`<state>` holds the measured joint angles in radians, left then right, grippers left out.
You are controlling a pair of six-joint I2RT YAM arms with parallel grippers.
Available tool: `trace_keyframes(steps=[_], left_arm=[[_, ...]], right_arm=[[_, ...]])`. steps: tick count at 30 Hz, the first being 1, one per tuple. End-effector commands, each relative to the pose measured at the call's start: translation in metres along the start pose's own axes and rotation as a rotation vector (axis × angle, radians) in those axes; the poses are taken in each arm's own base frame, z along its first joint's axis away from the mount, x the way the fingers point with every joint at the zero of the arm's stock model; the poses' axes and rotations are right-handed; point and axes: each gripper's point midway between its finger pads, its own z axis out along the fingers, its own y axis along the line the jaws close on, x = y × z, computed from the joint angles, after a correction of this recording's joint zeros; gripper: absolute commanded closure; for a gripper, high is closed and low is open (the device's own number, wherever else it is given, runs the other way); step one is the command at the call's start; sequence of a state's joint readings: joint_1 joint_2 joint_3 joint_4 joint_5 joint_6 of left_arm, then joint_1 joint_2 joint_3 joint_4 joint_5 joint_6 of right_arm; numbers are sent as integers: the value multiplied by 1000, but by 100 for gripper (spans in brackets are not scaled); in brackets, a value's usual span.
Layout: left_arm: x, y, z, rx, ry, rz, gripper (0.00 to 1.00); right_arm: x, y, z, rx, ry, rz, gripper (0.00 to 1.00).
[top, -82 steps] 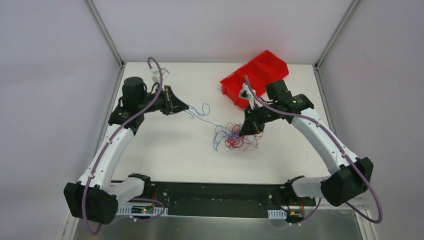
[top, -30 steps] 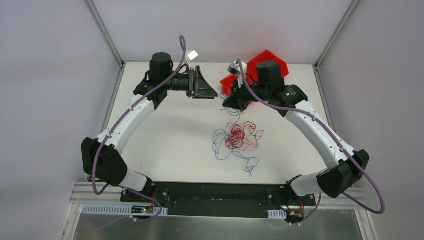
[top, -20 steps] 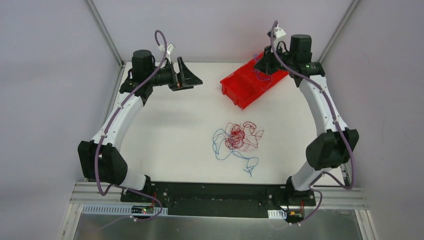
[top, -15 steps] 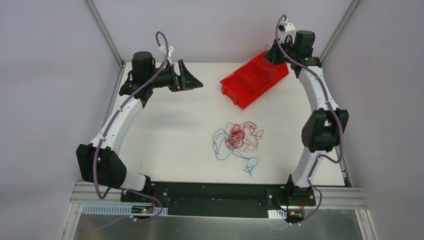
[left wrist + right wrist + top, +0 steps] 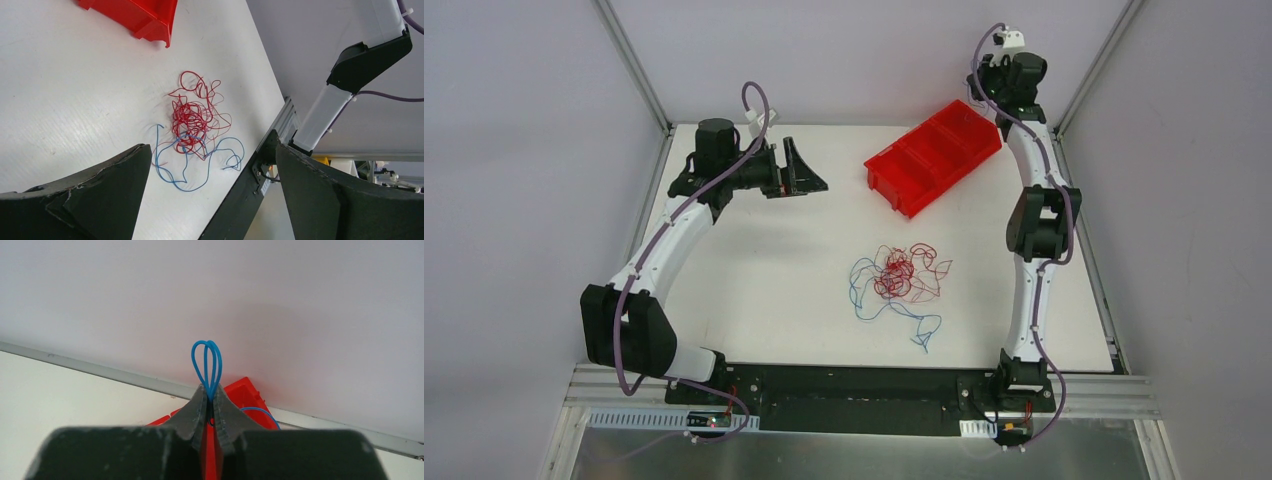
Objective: Untangle the cables
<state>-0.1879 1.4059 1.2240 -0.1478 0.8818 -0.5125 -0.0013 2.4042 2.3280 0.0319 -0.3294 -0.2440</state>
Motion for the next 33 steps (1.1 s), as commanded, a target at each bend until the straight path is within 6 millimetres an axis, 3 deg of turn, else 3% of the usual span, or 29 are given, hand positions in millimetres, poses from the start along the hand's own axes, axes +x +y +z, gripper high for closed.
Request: trace_keyframes(steps=[1, 5, 8, 10, 14, 15, 16, 17, 20, 24, 27, 30, 33], left_arm=[[-5, -2, -8, 2, -28, 61, 1], [-5, -1, -11, -3, -25, 62, 1], [-4, -2, -12, -1, -21, 62, 1], [0, 1, -12, -8, -2, 41, 1], [19, 8, -10, -8, 66, -9, 1], [28, 9, -10, 9, 89, -23, 1], [39, 12, -10, 14, 111, -42, 1], [50, 13, -9, 22, 135, -51, 1], [95, 17, -1, 59, 240, -69, 4], [152, 11, 15, 104, 393, -56, 15], [181, 5, 25, 139, 479, -30, 28], [200, 5, 38, 161, 518, -39, 48], [222, 2, 49, 198, 547, -44, 58]], right_arm=[[-8, 6, 13, -22, -68, -29, 91], [-2, 8, 6, -25, -38, -38, 65], [-19, 14, -11, -27, -30, -64, 56], [-30, 24, -28, -55, 2, -64, 42], [-39, 57, -83, -128, 118, 7, 31], [-46, 71, -105, -162, 139, 24, 30], [-34, 83, -122, -204, 203, 60, 30], [-37, 102, -152, -263, 243, 79, 30], [-2, 151, -222, -415, 439, 134, 30], [59, 197, -302, -508, 682, 167, 32], [102, 222, -343, -546, 799, 197, 34], [142, 241, -375, -582, 911, 229, 36], [169, 257, -392, -610, 983, 255, 40]])
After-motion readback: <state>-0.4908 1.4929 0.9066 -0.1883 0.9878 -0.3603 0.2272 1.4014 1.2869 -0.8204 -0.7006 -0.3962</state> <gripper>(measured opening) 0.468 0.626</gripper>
